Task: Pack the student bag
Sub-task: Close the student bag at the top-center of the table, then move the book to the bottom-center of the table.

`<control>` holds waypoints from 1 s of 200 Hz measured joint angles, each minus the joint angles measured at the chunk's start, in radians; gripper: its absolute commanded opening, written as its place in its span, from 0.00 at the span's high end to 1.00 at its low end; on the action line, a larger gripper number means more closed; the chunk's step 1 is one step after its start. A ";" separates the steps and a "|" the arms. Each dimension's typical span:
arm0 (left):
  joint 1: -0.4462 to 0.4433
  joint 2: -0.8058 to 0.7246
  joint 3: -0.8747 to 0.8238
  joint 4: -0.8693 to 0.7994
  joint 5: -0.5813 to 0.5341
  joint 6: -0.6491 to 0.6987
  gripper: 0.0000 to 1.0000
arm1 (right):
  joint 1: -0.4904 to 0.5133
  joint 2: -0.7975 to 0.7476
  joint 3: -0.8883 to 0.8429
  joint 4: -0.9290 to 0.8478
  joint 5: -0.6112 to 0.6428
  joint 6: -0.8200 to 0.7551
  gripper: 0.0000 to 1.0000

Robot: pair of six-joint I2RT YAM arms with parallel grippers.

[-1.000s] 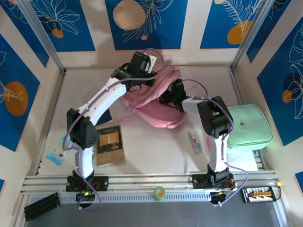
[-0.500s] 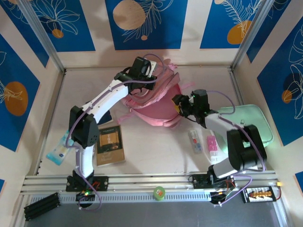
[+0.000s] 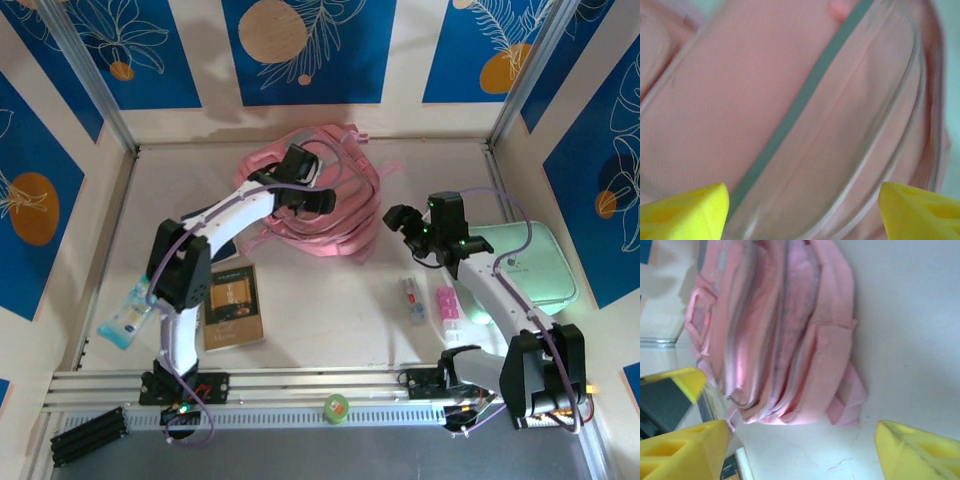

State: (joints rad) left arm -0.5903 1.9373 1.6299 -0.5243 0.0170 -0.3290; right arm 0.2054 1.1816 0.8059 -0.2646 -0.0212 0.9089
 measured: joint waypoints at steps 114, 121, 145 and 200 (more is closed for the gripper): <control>0.015 -0.622 -0.863 -0.030 -0.043 -0.374 0.00 | 0.195 0.198 0.154 -0.014 0.022 -0.082 0.02; 0.015 -0.624 -0.895 -0.024 -0.031 -0.400 0.00 | 0.201 0.198 0.157 -0.014 0.022 -0.082 0.02; 0.014 -0.642 -0.961 0.014 0.002 -0.474 0.00 | 0.214 0.198 0.158 -0.013 0.021 -0.081 0.02; -0.010 -0.605 -0.953 0.103 0.037 -0.560 0.00 | 0.216 0.215 0.157 0.021 -0.012 -0.063 0.04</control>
State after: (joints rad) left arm -0.5999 1.3327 0.6765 -0.4213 0.0540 -0.8886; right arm 0.4217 1.3964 0.9630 -0.2440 -0.0334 0.8463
